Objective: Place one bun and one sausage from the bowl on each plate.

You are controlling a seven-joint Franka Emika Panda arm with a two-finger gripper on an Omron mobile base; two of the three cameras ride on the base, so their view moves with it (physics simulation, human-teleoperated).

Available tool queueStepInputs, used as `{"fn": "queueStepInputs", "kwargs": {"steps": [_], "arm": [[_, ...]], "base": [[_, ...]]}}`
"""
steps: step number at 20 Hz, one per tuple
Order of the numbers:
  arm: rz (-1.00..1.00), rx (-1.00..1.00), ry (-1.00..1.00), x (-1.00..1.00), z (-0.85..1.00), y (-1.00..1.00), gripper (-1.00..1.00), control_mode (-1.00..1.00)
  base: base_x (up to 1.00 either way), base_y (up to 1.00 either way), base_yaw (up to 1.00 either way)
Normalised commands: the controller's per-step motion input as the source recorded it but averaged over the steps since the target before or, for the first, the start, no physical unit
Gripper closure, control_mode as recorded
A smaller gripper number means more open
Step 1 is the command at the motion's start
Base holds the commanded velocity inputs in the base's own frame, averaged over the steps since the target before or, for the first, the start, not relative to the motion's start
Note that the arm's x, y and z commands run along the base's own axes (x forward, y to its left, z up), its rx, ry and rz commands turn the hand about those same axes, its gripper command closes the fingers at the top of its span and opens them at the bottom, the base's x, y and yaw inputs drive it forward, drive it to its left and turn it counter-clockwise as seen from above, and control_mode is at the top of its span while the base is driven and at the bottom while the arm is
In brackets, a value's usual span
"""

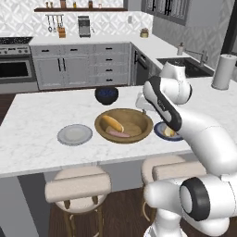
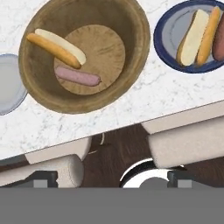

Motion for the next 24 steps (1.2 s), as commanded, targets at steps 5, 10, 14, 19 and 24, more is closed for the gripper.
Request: {"fn": "queueStepInputs", "kwargs": {"steps": [5, 10, 14, 19, 24], "arm": [[0.00, 0.00, 0.00, 0.00, 0.00, 0.00, -1.00, 1.00], [0.00, 0.00, 0.00, 0.05, 0.13, 0.13, -1.00, -1.00], [0.00, 0.00, 0.00, 0.59, 0.47, 0.21, -1.00, -1.00], [0.16, 0.06, -0.04, 0.79, 0.10, -0.87, -1.00, -1.00], [0.47, 0.01, -0.17, 0.19, -0.30, -0.83, -1.00, -1.00]], "base": [[-0.01, 0.87, 0.03], [0.08, 0.59, 0.00], [0.00, 0.00, 0.00], [0.00, 0.00, 0.00], [0.00, 0.00, 0.00]]}}
